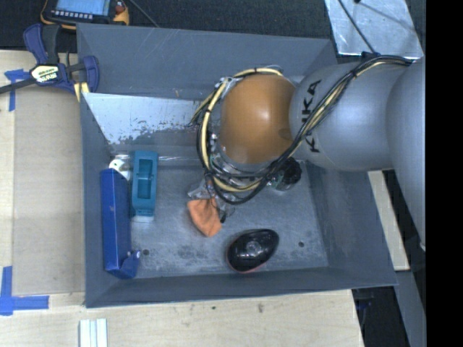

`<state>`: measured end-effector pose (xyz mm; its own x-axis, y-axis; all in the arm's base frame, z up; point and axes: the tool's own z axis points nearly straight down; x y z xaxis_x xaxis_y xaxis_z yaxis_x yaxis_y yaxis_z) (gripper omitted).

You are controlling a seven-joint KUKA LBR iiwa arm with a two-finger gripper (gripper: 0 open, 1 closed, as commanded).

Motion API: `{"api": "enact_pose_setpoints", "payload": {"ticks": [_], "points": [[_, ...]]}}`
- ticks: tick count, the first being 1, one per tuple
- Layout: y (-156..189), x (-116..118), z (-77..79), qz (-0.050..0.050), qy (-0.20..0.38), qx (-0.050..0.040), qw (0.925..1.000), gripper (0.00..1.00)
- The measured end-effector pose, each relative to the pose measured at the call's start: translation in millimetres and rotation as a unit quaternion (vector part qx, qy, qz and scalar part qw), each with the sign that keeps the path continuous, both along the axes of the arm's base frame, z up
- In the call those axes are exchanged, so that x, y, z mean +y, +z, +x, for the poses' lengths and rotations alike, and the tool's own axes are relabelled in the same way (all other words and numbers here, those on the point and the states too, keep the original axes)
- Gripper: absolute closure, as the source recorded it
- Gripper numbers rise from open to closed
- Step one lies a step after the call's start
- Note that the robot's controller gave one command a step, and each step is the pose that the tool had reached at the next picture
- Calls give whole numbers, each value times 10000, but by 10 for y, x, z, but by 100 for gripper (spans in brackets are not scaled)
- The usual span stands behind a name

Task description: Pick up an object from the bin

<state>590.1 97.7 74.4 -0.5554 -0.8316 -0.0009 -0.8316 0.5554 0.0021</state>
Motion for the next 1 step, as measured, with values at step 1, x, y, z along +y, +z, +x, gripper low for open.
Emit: {"api": "enact_pose_setpoints", "payload": {"ticks": [1], "points": [[219,-1,-19,-7,-4,40,10000,100]]}}
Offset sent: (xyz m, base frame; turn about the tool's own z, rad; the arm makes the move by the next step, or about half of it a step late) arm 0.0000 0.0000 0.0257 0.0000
